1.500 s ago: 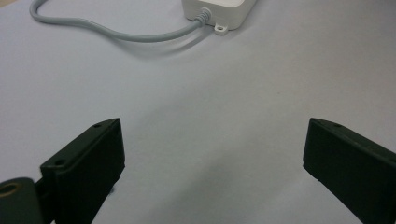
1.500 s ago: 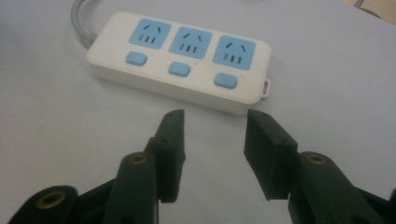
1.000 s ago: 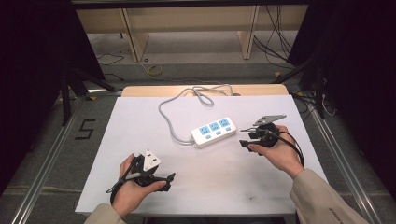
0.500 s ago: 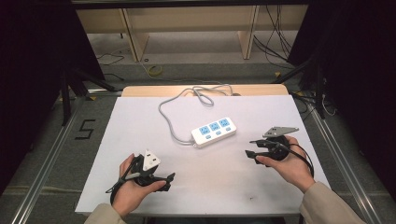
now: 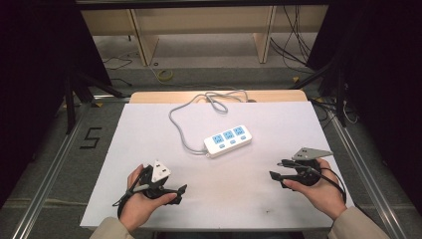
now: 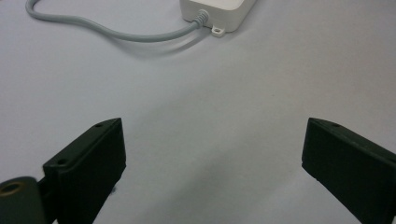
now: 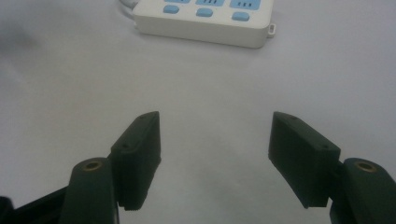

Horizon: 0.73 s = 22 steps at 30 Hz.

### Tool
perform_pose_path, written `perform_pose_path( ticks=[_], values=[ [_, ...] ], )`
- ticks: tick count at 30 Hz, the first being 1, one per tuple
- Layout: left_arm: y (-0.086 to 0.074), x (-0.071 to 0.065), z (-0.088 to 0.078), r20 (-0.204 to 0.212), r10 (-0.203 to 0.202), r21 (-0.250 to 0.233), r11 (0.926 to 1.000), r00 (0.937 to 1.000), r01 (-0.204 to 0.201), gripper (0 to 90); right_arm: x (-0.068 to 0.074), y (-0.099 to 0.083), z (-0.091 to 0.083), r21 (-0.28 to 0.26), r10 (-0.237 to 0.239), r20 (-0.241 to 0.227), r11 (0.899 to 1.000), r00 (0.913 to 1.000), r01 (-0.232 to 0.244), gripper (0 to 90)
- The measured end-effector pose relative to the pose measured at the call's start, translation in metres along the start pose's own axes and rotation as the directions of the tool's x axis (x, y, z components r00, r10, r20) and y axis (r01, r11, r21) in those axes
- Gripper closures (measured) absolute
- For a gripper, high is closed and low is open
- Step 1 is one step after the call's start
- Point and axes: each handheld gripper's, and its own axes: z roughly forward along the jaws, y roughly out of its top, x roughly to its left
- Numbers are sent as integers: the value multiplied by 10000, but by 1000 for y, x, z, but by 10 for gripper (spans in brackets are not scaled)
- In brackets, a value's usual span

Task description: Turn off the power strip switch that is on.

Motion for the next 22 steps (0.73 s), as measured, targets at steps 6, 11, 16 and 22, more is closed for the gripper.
perform_pose_path(
  ticks=[6,11,16,22],
  values=[
    [0,0,0,-19,-22,-15,10000,10000,22,61,2,-10,-7,-177,-27,31,9998,10000,27,343],
    [0,0,0,1,47,-6,10000,10000,-47,63,4,-18,-8,-227,31,1,9997,10000,-31,338],
    [0,-2,1,55,13,-52,10000,10000,-13,64,4,-17,-10,-408,1,90,9992,10000,3,330],
    [5,-13,2,258,340,-28,9994,9991,-339,67,3,-17,-13,-567,79,166,9984,9998,-69,320]
  ],
)
